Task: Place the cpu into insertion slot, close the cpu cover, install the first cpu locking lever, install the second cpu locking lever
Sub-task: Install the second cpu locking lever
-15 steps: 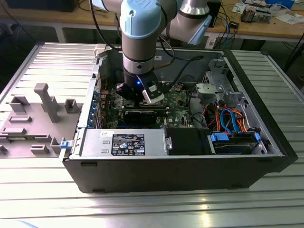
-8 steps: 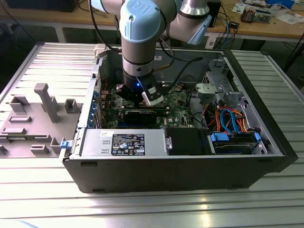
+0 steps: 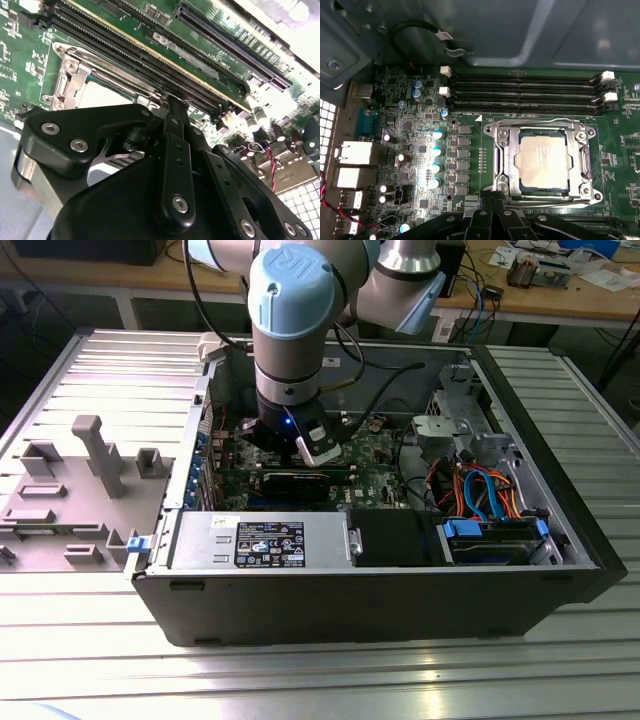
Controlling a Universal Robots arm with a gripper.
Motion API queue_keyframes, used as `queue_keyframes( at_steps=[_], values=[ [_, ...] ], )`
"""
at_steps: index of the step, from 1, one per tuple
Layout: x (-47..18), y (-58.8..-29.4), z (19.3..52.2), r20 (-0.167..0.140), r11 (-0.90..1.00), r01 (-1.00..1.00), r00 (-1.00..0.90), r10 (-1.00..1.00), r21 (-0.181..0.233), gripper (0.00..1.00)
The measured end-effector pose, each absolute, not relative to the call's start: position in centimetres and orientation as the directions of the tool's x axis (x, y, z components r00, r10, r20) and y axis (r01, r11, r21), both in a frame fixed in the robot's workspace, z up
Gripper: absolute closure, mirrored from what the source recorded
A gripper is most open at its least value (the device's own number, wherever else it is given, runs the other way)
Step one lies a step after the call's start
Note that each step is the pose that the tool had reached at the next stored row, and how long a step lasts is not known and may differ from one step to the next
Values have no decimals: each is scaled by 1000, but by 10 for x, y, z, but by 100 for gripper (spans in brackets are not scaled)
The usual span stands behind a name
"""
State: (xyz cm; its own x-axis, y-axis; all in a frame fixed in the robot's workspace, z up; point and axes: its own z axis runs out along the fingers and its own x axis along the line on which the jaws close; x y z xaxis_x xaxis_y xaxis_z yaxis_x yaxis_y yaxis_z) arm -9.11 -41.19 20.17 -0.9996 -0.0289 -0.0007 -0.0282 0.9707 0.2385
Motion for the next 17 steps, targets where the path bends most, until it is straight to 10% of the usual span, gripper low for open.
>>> queue_keyframes(
  at_steps=[17],
  values=[
    [-96,-408,214,-1,966,-28,-1000,-29,257,89]
  ],
)
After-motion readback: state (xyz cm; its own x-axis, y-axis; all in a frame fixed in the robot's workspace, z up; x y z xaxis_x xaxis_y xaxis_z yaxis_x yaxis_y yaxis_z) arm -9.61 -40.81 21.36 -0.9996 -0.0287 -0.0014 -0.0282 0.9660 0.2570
